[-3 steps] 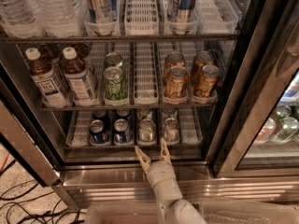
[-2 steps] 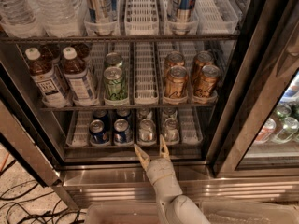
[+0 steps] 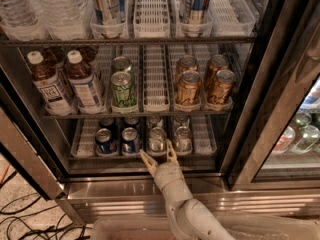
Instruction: Pick 7up can from bottom shelf of fridge
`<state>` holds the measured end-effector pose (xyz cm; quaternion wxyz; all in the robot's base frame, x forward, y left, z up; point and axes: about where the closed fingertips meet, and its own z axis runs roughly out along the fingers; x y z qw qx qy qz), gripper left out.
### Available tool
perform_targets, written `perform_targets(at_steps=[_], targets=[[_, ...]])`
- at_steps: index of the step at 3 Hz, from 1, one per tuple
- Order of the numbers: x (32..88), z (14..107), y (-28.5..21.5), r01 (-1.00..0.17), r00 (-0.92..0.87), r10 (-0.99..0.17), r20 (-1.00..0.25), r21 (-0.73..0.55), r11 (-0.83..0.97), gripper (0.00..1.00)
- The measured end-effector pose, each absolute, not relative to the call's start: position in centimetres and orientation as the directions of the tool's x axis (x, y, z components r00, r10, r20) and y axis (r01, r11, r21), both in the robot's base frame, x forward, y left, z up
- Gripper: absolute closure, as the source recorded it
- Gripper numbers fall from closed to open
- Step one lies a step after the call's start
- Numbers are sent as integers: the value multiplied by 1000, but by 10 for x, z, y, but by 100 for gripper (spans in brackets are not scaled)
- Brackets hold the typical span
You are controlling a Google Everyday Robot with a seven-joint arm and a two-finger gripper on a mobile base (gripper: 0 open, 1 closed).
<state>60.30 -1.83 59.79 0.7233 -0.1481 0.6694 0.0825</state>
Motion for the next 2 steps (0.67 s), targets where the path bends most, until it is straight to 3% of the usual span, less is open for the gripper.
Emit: perform_targets(at_steps=[2], targets=[[629,595,-20,-309,82,-66,-995,-88,947,29]])
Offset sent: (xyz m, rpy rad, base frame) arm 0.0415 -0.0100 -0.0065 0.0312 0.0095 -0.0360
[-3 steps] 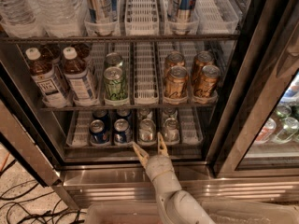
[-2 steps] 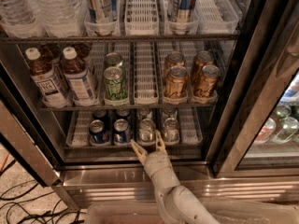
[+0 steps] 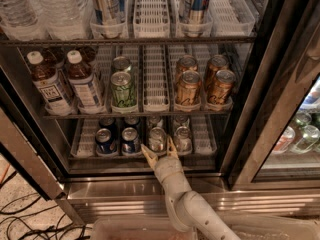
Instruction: Pick 7up can from bottom shelf of fridge
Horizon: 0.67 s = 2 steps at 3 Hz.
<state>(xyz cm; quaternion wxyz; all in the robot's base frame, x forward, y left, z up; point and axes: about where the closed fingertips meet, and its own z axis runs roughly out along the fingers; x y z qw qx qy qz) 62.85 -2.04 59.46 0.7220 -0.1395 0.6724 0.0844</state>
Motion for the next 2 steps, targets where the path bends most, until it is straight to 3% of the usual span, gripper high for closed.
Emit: perform_targets(at_steps=[1,2], targets=[[642,596,-29,-286,85,-60,-995,-82,955,28],[649,592,-26,-293,79,-64,-995,-85,952,46]])
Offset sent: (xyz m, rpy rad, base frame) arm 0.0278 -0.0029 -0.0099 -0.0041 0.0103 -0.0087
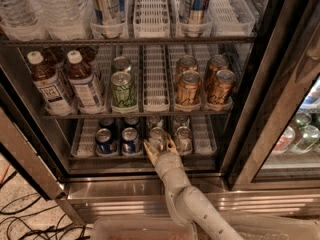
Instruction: Pick 7up can from bottom shelf of fridge
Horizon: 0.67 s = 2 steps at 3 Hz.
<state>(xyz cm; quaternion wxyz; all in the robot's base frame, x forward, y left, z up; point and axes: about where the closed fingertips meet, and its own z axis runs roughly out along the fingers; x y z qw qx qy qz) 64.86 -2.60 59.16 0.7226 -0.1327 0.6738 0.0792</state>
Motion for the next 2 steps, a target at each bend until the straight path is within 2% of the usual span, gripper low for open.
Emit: perform_targets(at_steps=[2], targets=[[649,592,-26,-293,80,-64,-995,-85,952,93]])
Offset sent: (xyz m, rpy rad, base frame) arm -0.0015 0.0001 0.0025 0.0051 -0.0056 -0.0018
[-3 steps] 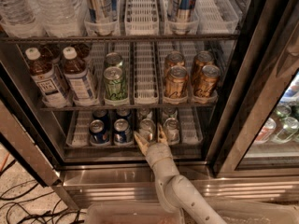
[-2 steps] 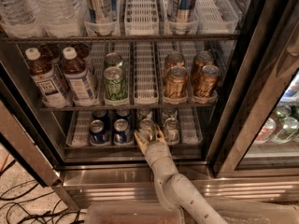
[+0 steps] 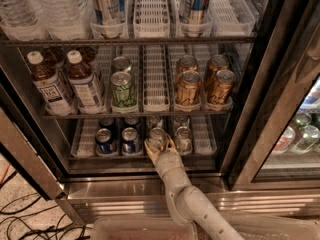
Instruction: Pick 7up can from bottom shelf of fridge
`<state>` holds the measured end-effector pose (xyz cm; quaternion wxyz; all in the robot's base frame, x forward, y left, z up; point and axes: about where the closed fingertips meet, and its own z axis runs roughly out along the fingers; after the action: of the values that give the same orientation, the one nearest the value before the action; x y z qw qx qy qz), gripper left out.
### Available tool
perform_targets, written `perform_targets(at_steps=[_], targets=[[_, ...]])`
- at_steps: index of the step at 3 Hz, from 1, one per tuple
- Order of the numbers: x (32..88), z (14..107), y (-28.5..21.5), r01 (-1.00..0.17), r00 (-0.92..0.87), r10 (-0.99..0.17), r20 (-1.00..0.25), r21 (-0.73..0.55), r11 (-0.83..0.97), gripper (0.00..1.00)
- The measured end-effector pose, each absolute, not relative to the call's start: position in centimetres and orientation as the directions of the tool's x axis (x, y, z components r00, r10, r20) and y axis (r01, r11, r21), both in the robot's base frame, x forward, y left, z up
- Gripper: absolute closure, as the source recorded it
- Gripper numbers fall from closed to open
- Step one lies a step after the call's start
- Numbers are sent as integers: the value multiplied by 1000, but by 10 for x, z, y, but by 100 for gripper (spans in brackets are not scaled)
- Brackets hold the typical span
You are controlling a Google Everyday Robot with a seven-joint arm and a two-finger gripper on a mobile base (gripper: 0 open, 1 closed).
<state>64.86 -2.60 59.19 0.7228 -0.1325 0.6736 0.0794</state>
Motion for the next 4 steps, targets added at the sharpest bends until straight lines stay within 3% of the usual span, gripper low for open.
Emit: perform_targets(at_steps=[1,4], targets=[[641,609,-27,-319,95,-66,-993,-94,943,100],[593,689,-19,-528,102,-118,-988,-155,835,100]])
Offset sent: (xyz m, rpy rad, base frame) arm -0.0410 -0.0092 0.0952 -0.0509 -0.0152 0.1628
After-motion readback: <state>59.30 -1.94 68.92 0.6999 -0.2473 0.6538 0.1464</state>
